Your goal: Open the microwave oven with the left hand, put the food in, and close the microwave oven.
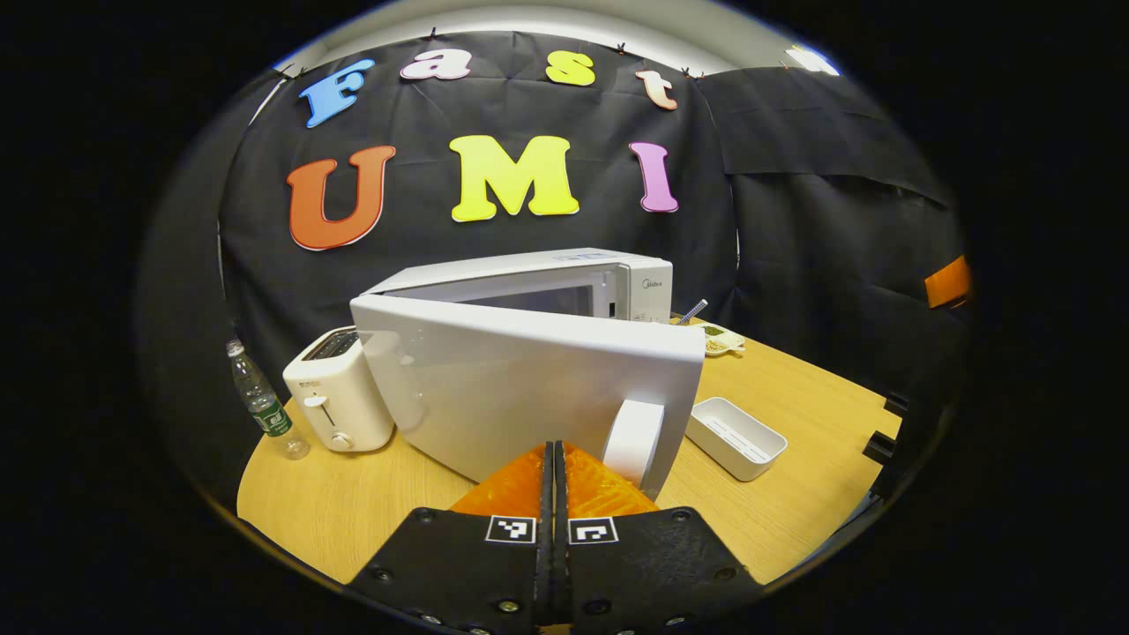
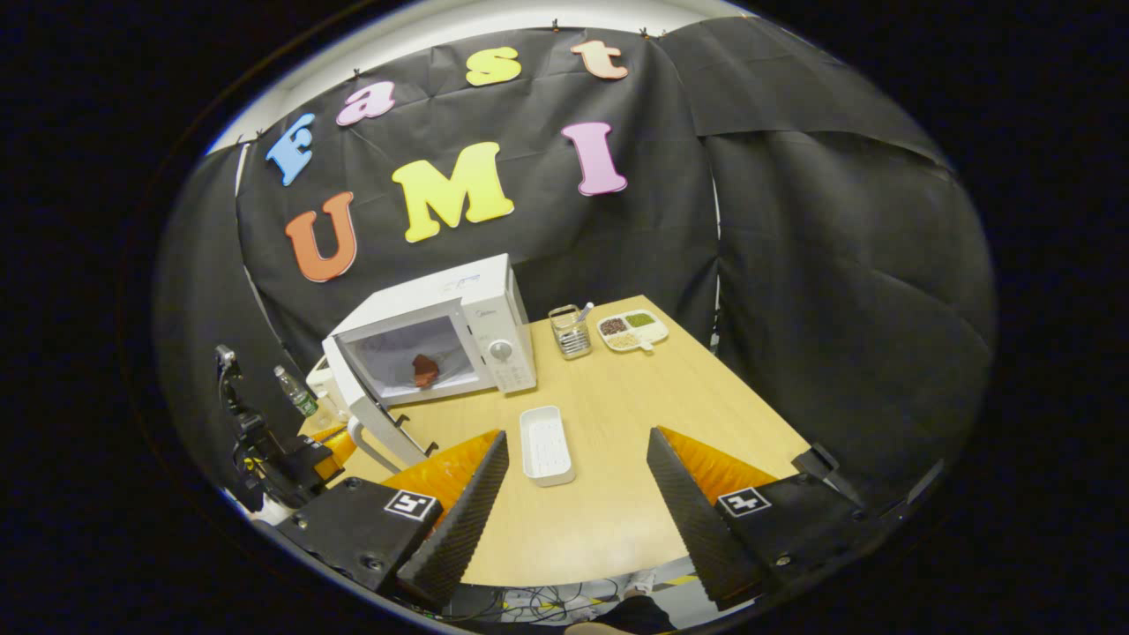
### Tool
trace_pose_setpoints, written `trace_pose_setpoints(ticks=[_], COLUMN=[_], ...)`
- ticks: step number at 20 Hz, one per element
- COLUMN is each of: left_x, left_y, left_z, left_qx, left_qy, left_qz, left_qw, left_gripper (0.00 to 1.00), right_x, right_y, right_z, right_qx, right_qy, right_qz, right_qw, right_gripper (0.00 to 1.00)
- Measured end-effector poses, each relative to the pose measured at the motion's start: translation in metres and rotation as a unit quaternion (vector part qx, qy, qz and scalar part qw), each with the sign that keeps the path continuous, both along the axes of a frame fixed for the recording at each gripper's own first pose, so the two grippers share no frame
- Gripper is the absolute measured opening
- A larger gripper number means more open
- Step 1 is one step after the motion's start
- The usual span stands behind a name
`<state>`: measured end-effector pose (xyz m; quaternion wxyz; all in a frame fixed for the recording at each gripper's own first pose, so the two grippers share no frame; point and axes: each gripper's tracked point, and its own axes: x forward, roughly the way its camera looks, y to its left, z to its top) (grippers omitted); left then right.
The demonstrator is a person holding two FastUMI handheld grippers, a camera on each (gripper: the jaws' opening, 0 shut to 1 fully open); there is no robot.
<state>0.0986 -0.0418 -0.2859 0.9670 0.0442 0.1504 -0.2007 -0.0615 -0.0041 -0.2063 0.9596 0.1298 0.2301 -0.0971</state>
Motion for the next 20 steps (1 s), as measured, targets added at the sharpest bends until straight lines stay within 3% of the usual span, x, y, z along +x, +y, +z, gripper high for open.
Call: trace_pose_setpoints(ticks=[11,12,15,16,17,18,20], left_x=[0.060,0.067,0.087,0.094,0.100,0.107,0.124], left_y=[-0.073,-0.078,-0.089,-0.092,-0.096,-0.100,-0.105], left_z=[-0.003,-0.002,-0.002,-0.004,-0.004,-0.004,-0.004], left_qx=[-0.008,-0.007,-0.006,-0.006,-0.006,-0.007,-0.007], left_qy=[0.007,0.005,0.001,0.003,0.004,0.002,-0.001], left_qz=[-0.029,-0.029,-0.026,-0.023,-0.021,-0.019,-0.015], left_qw=[1.000,1.000,1.000,1.000,1.000,1.000,1.000], left_gripper=[0.00,0.00,0.00,0.00,0.00,0.00,0.00], right_x=[0.039,0.043,0.051,0.054,0.057,0.062,0.072], right_y=[-0.036,-0.039,-0.047,-0.050,-0.055,-0.058,-0.064], right_z=[0.015,0.014,0.009,0.007,0.006,0.006,0.008], right_qx=[-0.024,-0.027,-0.030,-0.032,-0.036,-0.040,-0.042], right_qy=[-0.011,-0.011,0.000,0.003,0.006,0.007,0.009], right_qz=[-0.007,-0.006,-0.003,-0.002,-0.001,0.000,0.005], right_qw=[1.000,1.000,1.000,0.999,0.999,0.999,0.999], right_gripper=[0.92,1.00,1.00,0.92,1.00,0.92,0.92])
